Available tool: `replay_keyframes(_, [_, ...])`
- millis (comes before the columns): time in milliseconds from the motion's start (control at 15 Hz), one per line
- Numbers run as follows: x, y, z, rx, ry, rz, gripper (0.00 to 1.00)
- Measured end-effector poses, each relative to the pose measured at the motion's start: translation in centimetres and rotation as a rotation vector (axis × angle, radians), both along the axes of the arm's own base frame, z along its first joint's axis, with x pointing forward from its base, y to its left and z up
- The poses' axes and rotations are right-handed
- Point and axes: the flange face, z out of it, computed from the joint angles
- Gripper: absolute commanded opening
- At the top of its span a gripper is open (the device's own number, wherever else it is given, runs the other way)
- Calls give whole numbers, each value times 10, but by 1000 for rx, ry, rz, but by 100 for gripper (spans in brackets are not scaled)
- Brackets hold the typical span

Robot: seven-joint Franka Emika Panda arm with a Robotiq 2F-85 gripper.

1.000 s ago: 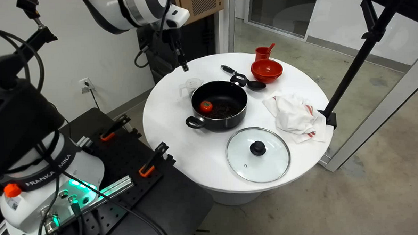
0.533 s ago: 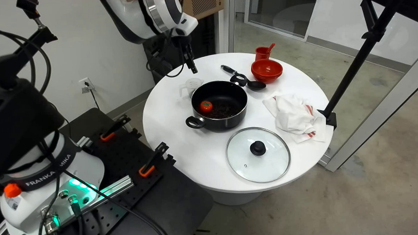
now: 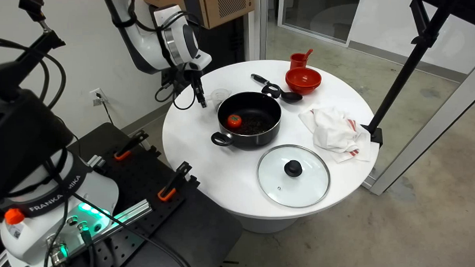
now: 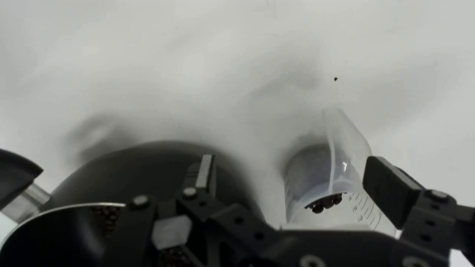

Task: Move the object from the measuring cup into the pot

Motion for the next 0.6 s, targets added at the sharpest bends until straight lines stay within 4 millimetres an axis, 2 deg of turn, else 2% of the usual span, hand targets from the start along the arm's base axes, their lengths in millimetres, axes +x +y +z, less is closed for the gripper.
replay_keyframes(200, [3,9,-13,3,17,9,100])
replay_keyframes(600, [25,10,-18,-7,3,0,100])
